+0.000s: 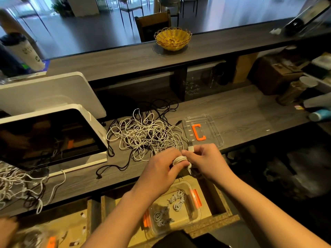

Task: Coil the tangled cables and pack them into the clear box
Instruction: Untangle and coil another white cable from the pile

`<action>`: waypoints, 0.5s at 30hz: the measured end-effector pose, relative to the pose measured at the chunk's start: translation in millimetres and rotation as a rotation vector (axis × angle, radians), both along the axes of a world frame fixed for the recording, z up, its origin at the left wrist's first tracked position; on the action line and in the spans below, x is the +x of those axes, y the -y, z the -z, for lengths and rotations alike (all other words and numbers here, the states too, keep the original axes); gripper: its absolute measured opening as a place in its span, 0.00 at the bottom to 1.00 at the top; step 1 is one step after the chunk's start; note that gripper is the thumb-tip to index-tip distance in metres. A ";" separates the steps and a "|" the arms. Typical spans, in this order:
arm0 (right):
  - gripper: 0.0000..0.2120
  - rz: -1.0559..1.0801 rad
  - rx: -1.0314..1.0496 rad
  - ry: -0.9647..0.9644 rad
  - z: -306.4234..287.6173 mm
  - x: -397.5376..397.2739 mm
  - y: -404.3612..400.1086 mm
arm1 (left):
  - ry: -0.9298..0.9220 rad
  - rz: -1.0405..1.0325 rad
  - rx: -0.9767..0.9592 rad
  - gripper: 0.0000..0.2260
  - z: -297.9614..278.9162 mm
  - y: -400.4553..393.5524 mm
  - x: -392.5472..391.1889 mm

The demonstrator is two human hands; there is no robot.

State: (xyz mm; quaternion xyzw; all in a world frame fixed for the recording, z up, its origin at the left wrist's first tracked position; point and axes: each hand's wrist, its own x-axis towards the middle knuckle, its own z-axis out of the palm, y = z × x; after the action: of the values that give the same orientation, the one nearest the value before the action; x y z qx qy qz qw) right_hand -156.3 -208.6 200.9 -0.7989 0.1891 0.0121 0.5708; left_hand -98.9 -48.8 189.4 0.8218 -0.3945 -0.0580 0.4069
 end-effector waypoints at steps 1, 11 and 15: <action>0.11 -0.017 -0.009 0.013 0.3 -0.4 0.0 | -0.007 0.011 -0.008 0.04 -0.3 0.2 -0.6; 0.18 -0.173 0.063 0.098 0.0 -1.8 -3.4 | -0.282 -0.063 -0.075 0.01 -3.8 -6.2 2.0; 0.18 -0.199 0.063 0.068 1.0 -0.7 -4.7 | -0.337 -0.129 -0.135 0.06 -7.6 -6.8 -1.1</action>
State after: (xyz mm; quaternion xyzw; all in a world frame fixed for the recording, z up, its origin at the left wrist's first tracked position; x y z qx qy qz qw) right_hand -157.0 -203.9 199.8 -0.7953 0.0889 0.0476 0.5978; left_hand -100.0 -42.0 197.0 0.7948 -0.2704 -0.1420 0.5244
